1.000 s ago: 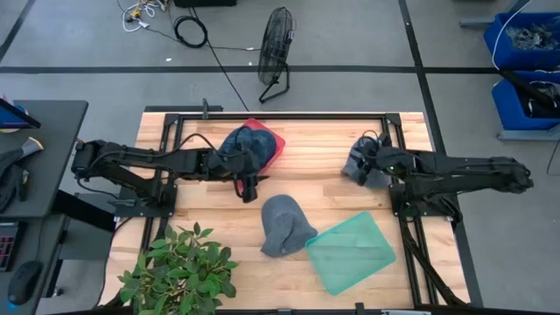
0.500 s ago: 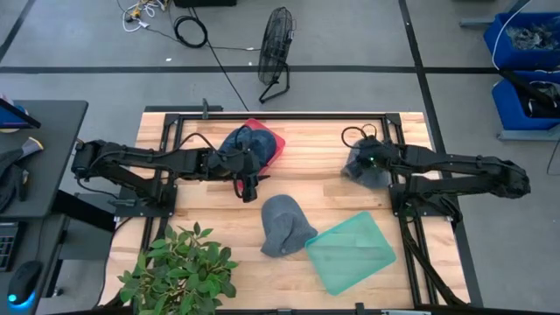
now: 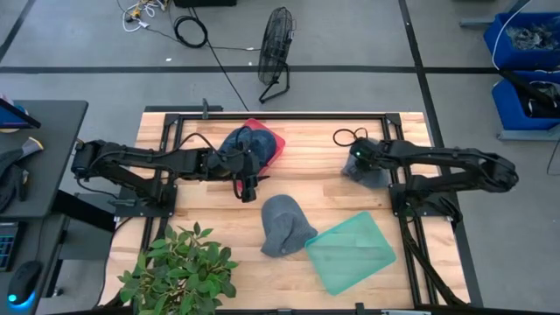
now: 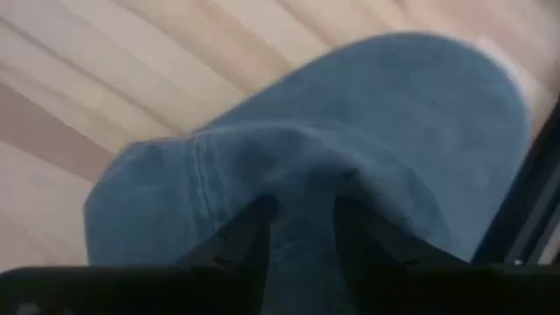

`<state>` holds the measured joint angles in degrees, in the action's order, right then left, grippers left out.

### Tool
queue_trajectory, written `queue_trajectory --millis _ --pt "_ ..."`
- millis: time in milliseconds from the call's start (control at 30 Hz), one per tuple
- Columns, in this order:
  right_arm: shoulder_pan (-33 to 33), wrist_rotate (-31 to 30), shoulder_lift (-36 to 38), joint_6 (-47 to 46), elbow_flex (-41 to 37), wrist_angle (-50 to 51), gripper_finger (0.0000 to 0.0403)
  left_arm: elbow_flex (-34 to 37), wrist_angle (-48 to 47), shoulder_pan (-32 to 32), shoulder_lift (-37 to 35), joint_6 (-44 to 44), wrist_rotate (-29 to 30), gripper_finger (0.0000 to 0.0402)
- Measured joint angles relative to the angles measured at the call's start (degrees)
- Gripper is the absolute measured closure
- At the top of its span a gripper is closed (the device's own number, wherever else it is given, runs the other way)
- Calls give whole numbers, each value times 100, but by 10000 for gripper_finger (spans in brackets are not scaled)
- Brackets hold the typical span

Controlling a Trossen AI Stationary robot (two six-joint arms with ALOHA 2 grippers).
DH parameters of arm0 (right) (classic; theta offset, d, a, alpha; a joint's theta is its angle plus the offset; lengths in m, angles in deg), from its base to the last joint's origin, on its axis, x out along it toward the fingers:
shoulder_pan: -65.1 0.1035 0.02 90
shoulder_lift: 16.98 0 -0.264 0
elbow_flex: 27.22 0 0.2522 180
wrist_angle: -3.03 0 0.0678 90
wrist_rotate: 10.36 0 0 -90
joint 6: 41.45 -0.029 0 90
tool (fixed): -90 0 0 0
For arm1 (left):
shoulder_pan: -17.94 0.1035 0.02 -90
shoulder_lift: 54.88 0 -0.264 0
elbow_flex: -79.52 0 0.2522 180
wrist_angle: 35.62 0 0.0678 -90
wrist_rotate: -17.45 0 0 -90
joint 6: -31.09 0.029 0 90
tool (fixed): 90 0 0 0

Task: Pick & Place hat
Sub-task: Put the top gray cap into the green bin

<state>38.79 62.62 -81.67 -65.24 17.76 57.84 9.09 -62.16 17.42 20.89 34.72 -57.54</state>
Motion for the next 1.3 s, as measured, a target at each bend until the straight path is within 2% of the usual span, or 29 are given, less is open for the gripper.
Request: queue_trajectory --millis 233,367,467,567,667,767,833,900,1000,1100,1300 --pt "-15 648 -392 274 0 -695 214 0 0 0 0 -1 0 232" --pt "-86 712 -525 323 0 -1165 195 0 0 0 0 -2 0 232" --pt "-188 624 -721 287 0 -1337 199 0 -13 0 0 -3 0 232" --pt "-263 474 -989 357 0 -1356 230 0 -46 0 0 -3 0 232" --pt "-286 465 -1233 328 0 -1481 296 0 -105 0 0 -3 0 232" --pt "-286 805 -1326 358 -2 -1759 377 0 -174 0 0 -5 0 232" --pt "-282 1134 -1291 422 5 -1913 389 0 -198 0 0 -5 0 232" --pt "-231 1339 -1183 256 136 -1629 385 0 -242 0 0 -8 0 232" --pt "-50 1329 -925 112 637 -643 395 1 -262 0 0 -37 0 232" --pt "266 1253 -663 -181 1373 534 396 1 -262 0 0 -40 0 232" --pt "1212 1407 -338 -794 3040 2099 399 0 -260 0 0 -45 0 232"
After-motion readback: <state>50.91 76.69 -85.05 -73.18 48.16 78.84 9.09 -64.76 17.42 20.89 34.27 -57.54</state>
